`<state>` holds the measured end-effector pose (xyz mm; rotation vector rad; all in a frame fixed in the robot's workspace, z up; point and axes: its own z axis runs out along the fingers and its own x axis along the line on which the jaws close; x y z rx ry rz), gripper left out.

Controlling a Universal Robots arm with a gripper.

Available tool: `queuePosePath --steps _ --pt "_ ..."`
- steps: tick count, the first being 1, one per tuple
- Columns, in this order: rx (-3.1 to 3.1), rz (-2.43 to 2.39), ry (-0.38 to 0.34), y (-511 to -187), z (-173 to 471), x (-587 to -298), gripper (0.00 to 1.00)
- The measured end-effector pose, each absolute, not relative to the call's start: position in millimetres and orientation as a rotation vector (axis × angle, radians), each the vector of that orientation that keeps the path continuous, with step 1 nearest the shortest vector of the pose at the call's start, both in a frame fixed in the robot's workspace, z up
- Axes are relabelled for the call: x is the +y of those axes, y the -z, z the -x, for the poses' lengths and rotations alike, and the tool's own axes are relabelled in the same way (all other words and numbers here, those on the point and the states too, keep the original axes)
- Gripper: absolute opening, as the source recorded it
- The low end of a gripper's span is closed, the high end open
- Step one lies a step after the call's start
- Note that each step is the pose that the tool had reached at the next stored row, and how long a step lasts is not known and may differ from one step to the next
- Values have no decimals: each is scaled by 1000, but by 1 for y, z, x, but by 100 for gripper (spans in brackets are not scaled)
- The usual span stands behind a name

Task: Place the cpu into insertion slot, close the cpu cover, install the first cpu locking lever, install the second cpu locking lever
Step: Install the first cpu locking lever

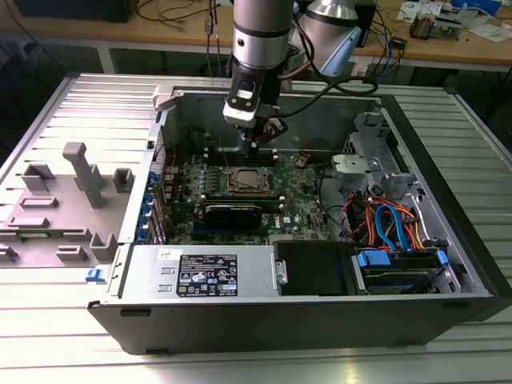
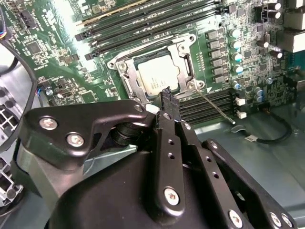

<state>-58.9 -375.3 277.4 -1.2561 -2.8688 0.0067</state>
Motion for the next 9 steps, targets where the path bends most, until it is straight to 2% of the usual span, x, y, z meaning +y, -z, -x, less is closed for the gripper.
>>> queuePosePath --steps 9 --pt "-2870 1254 -7 -277 67 -375 11"
